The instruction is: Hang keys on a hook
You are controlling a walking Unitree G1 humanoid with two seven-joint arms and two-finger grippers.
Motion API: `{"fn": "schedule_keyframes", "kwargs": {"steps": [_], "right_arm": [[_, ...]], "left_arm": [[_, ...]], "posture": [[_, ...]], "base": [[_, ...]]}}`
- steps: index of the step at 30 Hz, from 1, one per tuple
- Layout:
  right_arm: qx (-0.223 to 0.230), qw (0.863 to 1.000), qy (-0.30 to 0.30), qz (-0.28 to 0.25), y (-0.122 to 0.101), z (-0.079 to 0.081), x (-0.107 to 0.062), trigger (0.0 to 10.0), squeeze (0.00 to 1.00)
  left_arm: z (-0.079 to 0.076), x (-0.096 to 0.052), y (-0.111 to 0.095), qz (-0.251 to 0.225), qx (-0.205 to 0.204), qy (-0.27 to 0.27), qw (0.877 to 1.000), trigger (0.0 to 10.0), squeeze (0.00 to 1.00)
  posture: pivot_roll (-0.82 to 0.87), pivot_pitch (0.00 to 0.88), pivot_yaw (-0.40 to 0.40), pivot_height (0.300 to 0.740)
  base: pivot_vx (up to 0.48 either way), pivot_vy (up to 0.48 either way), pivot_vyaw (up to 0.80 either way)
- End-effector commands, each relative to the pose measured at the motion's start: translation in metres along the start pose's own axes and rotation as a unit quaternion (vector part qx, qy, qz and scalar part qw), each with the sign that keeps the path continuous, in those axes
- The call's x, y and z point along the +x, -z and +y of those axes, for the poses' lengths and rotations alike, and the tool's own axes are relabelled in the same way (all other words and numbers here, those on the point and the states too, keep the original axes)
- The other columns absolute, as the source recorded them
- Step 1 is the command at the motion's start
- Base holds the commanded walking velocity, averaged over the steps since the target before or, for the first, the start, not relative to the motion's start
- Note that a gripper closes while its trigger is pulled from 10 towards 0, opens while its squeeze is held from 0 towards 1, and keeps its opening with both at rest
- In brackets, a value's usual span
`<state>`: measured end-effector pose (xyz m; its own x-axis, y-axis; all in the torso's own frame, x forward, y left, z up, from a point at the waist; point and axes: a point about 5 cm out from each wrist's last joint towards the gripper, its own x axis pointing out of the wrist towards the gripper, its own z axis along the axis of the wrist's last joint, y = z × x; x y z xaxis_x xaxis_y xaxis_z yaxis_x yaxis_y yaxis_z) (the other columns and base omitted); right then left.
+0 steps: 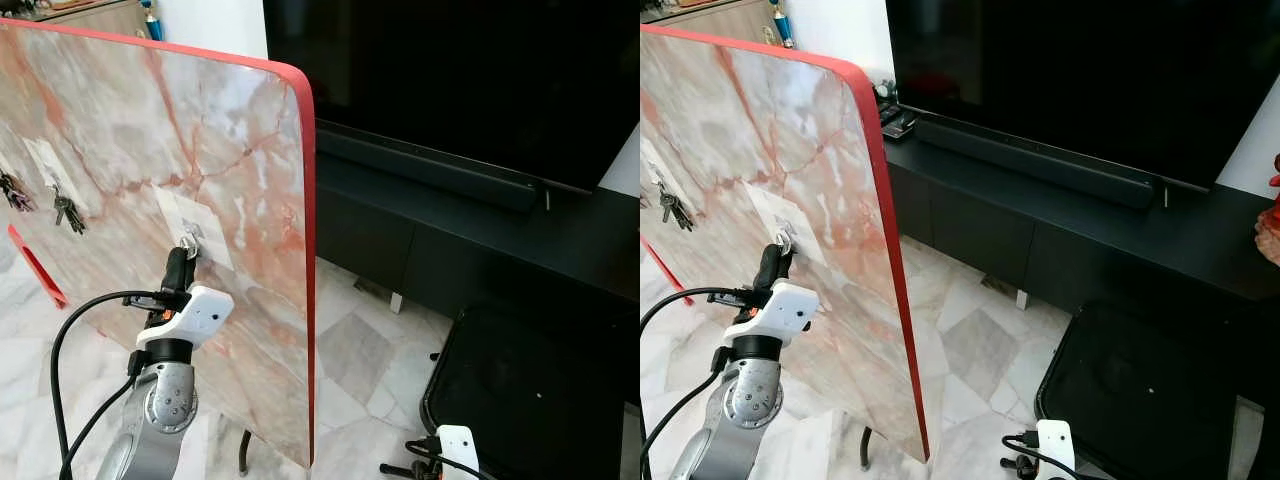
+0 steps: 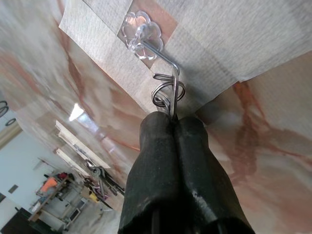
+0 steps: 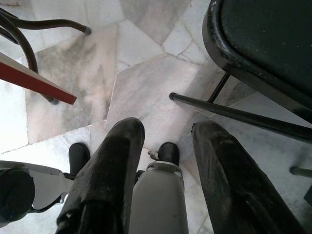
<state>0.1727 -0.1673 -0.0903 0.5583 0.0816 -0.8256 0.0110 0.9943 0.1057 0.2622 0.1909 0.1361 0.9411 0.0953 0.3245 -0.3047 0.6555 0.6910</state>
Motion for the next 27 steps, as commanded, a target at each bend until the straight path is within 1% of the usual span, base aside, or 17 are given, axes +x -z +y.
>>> {"fn": "schedule_keyframes", "kwargs": {"steps": [1,10,16,17,18,19,21,22,27], "right_arm": [[0.000,1.000,-0.003,-0.002,-0.0029,0.0019,0.0009,10.0,0.00],[0.001,1.000,-0.003,-0.002,-0.0027,0.0020,0.0008,10.0,0.00],[0.000,1.000,-0.003,-0.002,-0.0026,0.0019,0.0008,10.0,0.00],[0.000,1.000,-0.003,-0.002,-0.0025,0.0019,0.0008,10.0,0.00],[0.000,1.000,-0.003,-0.002,-0.0024,0.0019,0.0007,10.0,0.00],[0.000,1.000,-0.003,-0.002,-0.0024,0.0019,0.0007,10.0,0.00],[0.000,1.000,-0.003,-0.002,-0.0024,0.0019,0.0008,10.0,0.00],[0.000,1.000,-0.003,-0.002,-0.0024,0.0020,0.0008,10.0,0.00],[0.000,1.000,-0.003,-0.002,-0.0025,0.0023,0.0008,10.0,0.00]], "left_arm": [[-0.0021,0.0012,0.0013,0.004,0.010,0.008,1.000,10.0,0.00],[-0.0034,0.0010,0.0029,0.009,0.024,0.013,1.000,10.0,0.00],[-0.0039,0.0010,0.0027,0.008,0.026,0.013,1.000,10.0,0.00],[-0.0038,0.0010,0.0028,0.008,0.025,0.013,1.000,10.0,0.43],[-0.0038,0.0010,0.0028,0.008,0.025,0.013,1.000,10.0,0.43],[-0.0039,0.0010,0.0028,0.008,0.024,0.013,1.000,10.0,0.66],[-0.0039,0.0010,0.0028,0.008,0.024,0.013,1.000,10.0,0.66],[-0.0039,0.0010,0.0028,0.008,0.023,0.013,1.000,10.0,0.71],[-0.0035,0.0008,0.0025,0.007,0.022,0.012,1.000,10.0,0.70]], "posture": [[-0.05,0.000,0.012,0.740],[-0.05,0.000,0.011,0.740],[-0.05,0.000,0.011,0.740],[-0.05,0.000,0.011,0.740],[-0.05,0.000,0.011,0.740],[-0.05,0.000,0.011,0.740],[-0.05,0.000,0.011,0.740],[-0.05,0.000,0.010,0.740],[-0.05,0.000,0.012,0.740]], "base": [[0.000,0.000,0.00],[0.000,0.000,0.00],[0.000,0.000,0.00],[0.000,0.000,0.00],[0.000,0.000,0.00],[0.000,0.000,0.00],[0.000,0.000,0.00],[0.000,0.000,0.00],[0.000,0.000,0.00]]}}
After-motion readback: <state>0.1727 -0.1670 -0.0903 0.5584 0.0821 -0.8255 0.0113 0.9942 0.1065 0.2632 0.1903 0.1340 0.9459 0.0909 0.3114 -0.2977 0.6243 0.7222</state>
